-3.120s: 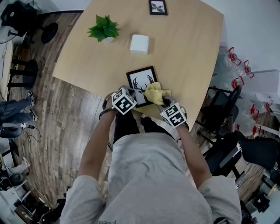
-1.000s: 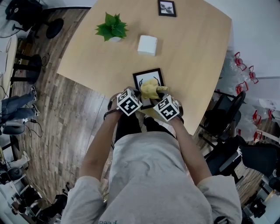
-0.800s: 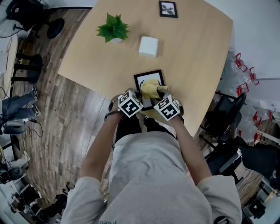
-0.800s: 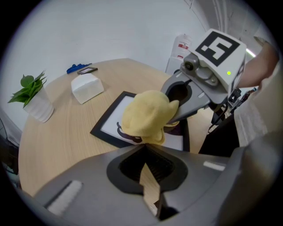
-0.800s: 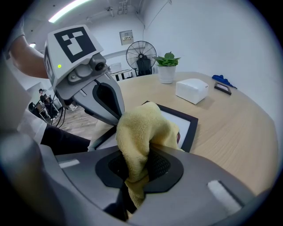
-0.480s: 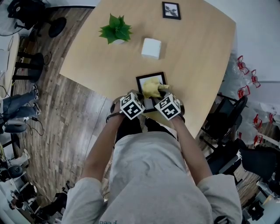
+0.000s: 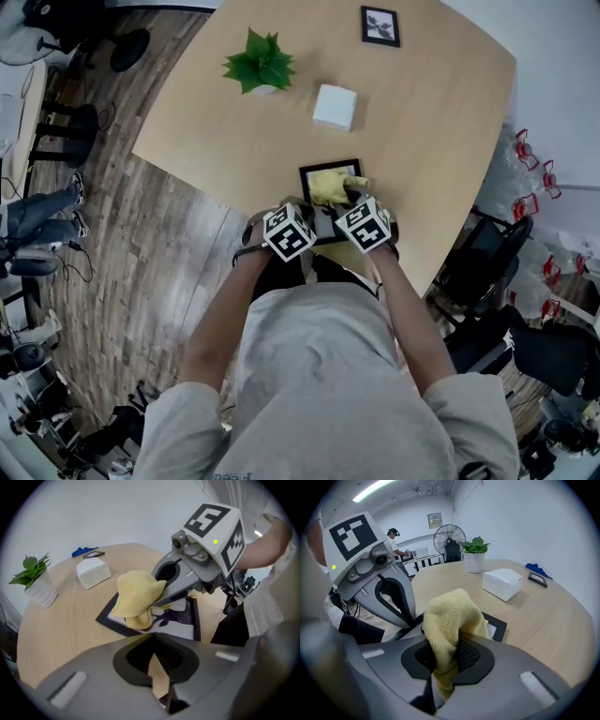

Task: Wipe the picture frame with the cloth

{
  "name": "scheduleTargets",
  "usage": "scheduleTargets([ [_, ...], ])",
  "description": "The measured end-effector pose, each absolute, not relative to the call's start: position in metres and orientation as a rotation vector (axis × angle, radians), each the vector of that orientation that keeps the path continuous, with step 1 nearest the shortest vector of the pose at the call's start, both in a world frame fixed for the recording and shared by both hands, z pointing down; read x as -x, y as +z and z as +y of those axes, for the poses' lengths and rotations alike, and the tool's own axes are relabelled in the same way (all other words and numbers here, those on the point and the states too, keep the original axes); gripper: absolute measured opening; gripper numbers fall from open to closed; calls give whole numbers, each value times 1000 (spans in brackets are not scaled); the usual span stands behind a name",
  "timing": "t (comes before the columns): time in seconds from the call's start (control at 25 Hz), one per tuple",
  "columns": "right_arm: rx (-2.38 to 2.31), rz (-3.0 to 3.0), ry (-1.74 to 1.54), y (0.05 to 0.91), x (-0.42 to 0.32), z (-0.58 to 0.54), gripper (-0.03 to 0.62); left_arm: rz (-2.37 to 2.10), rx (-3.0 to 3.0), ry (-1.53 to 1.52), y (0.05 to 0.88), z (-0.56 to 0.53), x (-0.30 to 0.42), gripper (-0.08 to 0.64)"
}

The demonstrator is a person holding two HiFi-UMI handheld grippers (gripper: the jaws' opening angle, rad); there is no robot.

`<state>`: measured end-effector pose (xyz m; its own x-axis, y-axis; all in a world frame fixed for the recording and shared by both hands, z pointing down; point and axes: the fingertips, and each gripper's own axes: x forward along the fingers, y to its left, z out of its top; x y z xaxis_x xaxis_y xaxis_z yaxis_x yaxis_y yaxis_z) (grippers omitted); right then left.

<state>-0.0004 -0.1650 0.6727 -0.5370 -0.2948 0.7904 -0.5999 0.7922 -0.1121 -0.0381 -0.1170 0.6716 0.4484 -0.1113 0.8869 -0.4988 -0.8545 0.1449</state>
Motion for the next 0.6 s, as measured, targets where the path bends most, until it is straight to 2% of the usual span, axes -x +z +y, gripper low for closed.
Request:
scheduleTargets([
  [0.6, -682, -2161, 464, 672, 11, -192, 51, -524, -2300, 1353, 671, -117, 38, 52],
])
